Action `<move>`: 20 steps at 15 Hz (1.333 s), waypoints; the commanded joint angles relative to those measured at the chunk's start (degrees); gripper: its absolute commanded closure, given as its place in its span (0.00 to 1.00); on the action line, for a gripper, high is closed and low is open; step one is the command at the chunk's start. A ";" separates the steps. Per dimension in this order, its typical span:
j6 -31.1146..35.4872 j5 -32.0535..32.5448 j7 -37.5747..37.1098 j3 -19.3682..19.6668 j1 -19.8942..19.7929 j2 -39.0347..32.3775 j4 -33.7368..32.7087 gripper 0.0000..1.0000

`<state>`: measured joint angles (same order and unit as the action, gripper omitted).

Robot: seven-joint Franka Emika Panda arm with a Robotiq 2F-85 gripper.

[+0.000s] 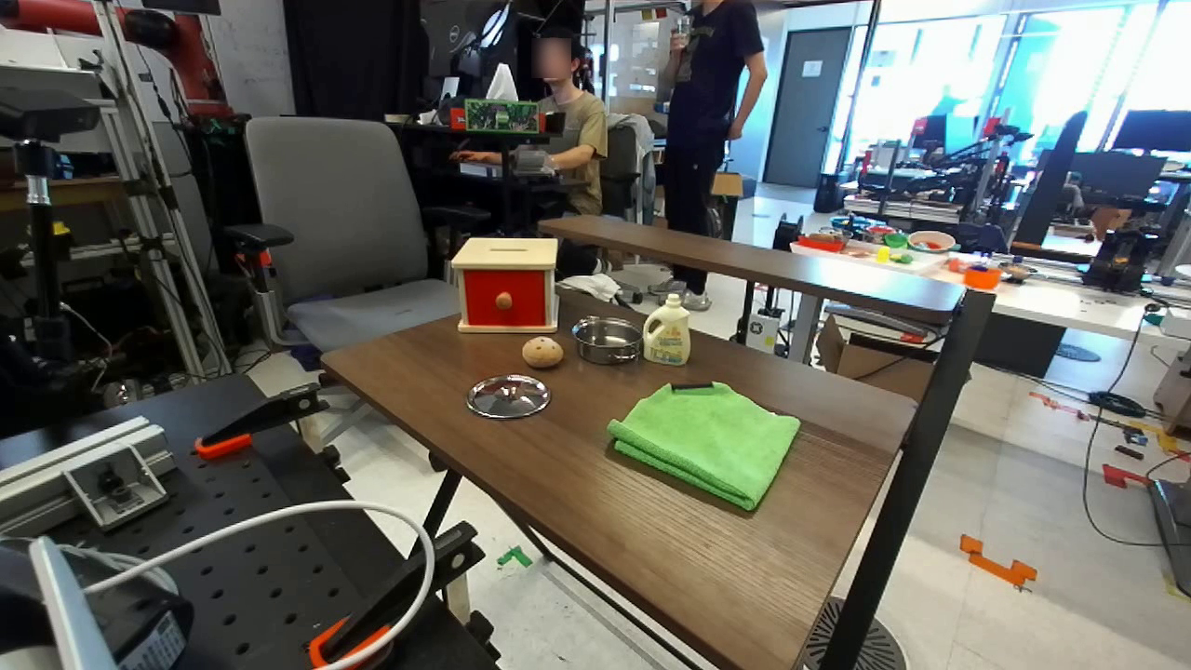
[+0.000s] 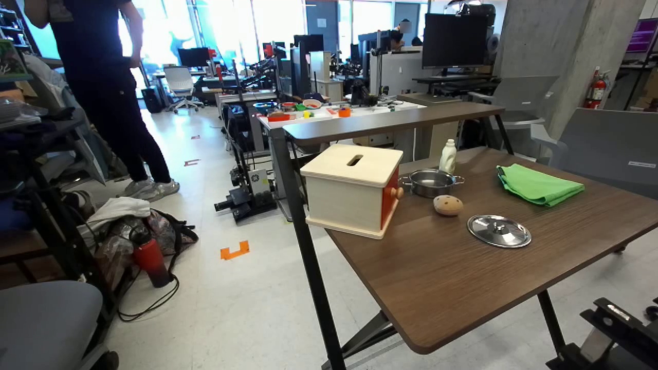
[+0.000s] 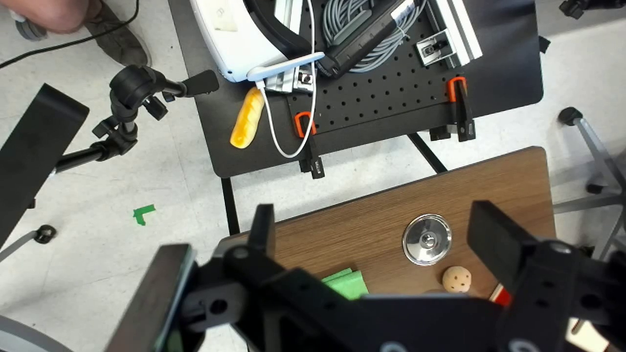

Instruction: Use the green towel to wipe the table

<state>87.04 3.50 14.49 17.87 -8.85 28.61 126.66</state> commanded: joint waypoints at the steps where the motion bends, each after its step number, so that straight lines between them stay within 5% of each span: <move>1: 2.05 -1.62 -3.51 0.86 -2.41 -3.43 -3.17 0.00; 7: 0.07 -5.77 -4.18 10.85 -8.86 -17.36 -19.78 0.00; 8: 2.59 -3.16 -3.96 7.74 -8.39 -11.52 -12.28 0.00; 20: 4.36 -3.86 -3.81 7.42 -9.21 -14.75 -13.43 0.00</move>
<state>89.74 0.37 11.00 25.80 -17.18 15.72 113.87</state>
